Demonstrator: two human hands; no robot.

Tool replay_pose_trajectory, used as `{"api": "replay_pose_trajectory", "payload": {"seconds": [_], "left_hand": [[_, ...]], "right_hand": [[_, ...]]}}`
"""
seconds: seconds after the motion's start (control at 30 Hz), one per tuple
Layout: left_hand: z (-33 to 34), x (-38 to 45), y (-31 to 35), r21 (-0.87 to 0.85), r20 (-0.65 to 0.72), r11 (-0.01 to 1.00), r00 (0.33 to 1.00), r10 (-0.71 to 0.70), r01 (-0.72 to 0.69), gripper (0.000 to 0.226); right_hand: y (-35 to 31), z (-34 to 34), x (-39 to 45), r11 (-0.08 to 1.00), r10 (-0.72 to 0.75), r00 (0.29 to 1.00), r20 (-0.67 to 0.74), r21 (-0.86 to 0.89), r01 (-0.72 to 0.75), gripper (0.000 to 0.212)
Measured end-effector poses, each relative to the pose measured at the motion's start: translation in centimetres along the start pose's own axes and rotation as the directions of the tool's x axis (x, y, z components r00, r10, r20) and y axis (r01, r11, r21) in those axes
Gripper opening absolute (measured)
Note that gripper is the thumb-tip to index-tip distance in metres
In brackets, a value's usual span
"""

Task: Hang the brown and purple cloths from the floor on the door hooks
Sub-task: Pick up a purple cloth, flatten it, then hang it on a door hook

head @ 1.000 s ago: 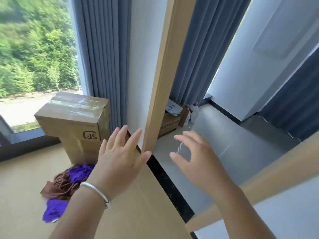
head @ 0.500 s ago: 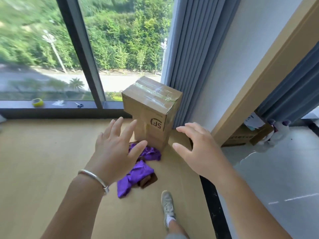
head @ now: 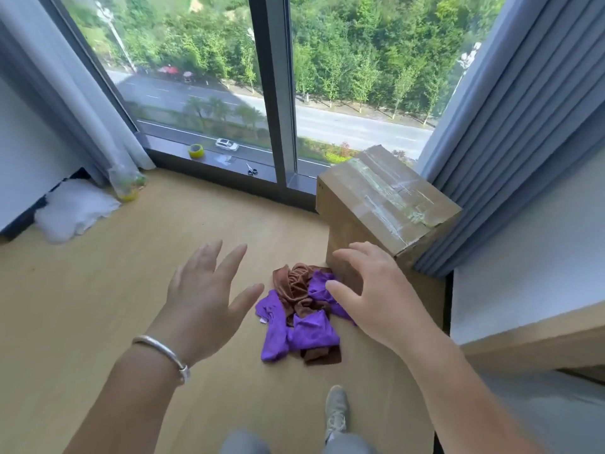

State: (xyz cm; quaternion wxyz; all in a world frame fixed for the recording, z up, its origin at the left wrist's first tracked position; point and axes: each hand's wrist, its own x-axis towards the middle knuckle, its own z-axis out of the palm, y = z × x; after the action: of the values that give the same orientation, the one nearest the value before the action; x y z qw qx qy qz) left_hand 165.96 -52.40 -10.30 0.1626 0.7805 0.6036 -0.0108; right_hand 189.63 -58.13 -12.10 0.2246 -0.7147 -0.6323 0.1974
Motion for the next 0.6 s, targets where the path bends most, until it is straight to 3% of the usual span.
{"api": "replay_pose_trajectory", "payload": {"seconds": [0.13,0.3,0.6], "left_hand": [[1.5,1.5,0.7,-0.008,0.021,0.996,0.996,-0.083,0.083,0.070],[3.4,3.3,-0.4,-0.033,0.053,0.984,0.983,-0.173,0.175,0.073],[9.0,8.4,-5.4,-0.093,0.155,0.974,0.969,-0.191,0.207,0.070]], "right_hand": [[1.5,0.8,3.7,0.998,-0.066,0.995,0.072,0.017,0.065,0.048],[2.0,3.3,7.1,0.989,-0.140,0.981,0.137,0.057,0.133,0.030],[2.1,9.9,12.1,0.992,-0.123,0.944,0.306,0.019,0.123,0.050]]}}
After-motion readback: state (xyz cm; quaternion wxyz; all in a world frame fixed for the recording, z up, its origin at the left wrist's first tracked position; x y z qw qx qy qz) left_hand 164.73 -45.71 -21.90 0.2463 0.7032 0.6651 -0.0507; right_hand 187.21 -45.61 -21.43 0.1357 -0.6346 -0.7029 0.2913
